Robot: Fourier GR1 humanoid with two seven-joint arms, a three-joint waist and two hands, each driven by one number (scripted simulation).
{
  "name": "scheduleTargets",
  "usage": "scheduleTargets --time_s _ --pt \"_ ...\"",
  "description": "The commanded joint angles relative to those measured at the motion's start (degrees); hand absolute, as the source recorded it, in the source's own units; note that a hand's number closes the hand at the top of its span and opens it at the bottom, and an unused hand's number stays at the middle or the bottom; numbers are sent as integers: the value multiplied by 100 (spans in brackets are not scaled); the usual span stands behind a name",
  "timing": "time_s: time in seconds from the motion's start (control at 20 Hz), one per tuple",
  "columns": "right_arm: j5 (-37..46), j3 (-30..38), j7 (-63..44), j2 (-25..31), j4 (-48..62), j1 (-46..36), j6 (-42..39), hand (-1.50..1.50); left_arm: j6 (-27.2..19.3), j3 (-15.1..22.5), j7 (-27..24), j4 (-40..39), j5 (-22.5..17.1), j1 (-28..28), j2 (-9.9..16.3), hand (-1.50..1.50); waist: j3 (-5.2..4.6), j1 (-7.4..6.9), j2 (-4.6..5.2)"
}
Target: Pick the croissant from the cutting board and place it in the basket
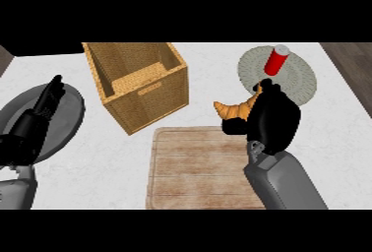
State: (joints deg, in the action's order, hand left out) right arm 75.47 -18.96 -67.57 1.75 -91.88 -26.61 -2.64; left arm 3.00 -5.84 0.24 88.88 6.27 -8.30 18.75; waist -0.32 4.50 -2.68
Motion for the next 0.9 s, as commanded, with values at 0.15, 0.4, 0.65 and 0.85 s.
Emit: scheduleTargets --time_s 0.15,0.4,0.65,0.85 --pt "1327 -754 -1736 -169 -1627 -814 169 150 110 112 -9 217 -61 -20 -53 0 16 -377 98" --pt "1170 -543 -1761 -171 -1266 -2368 -640 150 165 282 69 163 -9 -412 -121 0 12 -602 202" --pt "436 154 -1764 -172 -437 -3505 -624 150 145 480 -46 95 122 -430 -251 0 5 -818 250" --pt "-61 626 -1765 -172 401 -4149 -625 150 223 548 -73 -44 109 -551 -290 0 1 -899 287"
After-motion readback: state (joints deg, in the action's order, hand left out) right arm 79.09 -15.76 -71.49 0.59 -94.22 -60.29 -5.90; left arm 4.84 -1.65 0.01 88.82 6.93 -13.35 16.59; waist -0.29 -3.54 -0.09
